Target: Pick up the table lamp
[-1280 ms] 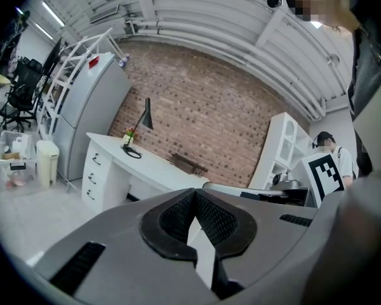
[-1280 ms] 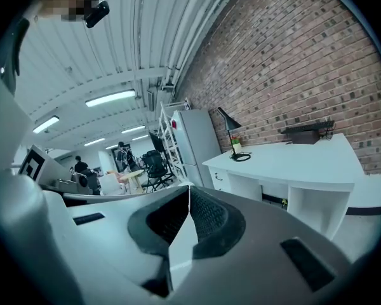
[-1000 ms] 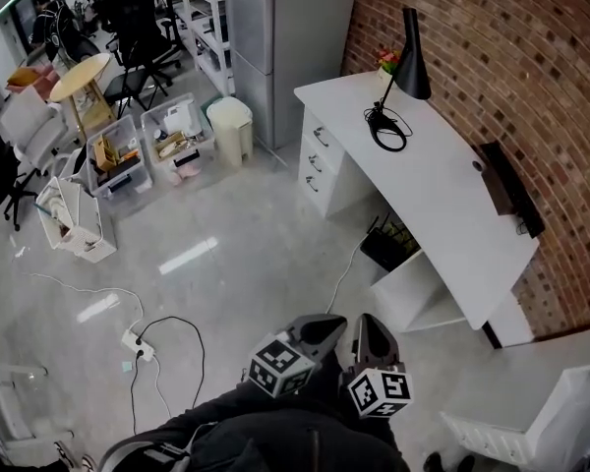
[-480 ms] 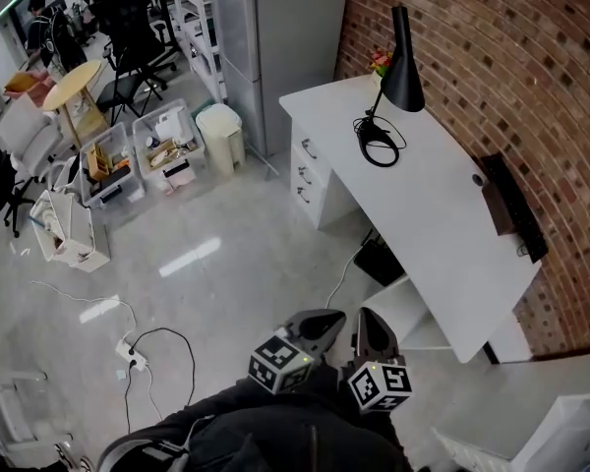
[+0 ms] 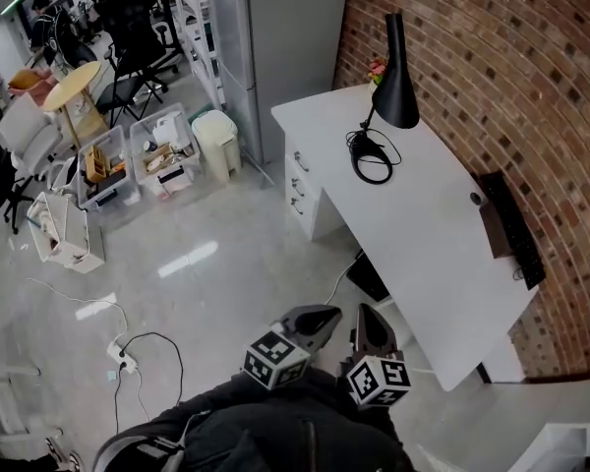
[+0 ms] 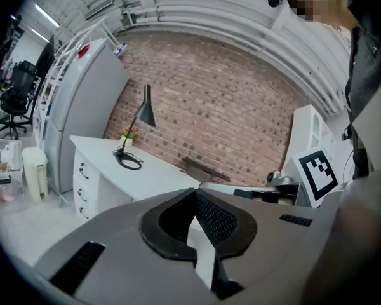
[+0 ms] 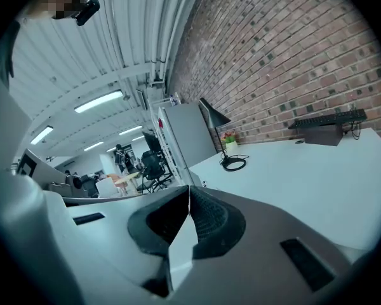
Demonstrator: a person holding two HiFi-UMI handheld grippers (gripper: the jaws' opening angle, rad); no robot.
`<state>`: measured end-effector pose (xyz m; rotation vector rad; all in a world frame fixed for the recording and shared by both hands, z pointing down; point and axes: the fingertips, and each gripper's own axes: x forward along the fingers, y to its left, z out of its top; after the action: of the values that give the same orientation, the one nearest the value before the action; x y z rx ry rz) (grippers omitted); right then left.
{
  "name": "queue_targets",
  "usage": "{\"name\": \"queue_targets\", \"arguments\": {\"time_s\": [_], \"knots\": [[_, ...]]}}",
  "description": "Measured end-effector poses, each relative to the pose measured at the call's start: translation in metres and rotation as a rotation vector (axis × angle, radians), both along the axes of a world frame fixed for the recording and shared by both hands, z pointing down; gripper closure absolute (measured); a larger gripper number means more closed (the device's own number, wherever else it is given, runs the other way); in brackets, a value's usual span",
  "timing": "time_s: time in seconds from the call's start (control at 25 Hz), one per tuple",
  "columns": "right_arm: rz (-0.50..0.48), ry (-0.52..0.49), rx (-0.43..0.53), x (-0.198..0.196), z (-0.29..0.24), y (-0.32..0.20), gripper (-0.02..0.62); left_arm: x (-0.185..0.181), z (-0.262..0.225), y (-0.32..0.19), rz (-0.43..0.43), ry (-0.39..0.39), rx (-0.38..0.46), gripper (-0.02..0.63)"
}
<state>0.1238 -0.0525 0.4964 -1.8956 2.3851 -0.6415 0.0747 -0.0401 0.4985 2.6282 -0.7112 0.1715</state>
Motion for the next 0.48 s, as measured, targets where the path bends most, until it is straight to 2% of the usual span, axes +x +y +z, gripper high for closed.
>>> {"name": "queue_targets", "arguments": {"time_s": [0.12,0.24,0.36,0.48], "knots": [[-0.029,0.004,-0.007,0.007,0.004,-0.019,0.584,0.003,-0.001,-0.018,-0.046,0.003,0.013,0.604],[-0.051,0.003,0.007,0.008,0.003,-0.031,0.584,0.003,0.003,-0.031,-0.08,0.024,-0.015,0.604],[-0.065,0.0,0.008,0.008,0.004,-0.033,0.584,0.01,0.002,-0.035,-0.079,0.066,-0.051,0.604],[-0.065,-0.005,-0.012,0.008,0.009,-0.027,0.584,0.018,0.003,-0.031,-0.061,0.066,-0.064,0.604]]}}
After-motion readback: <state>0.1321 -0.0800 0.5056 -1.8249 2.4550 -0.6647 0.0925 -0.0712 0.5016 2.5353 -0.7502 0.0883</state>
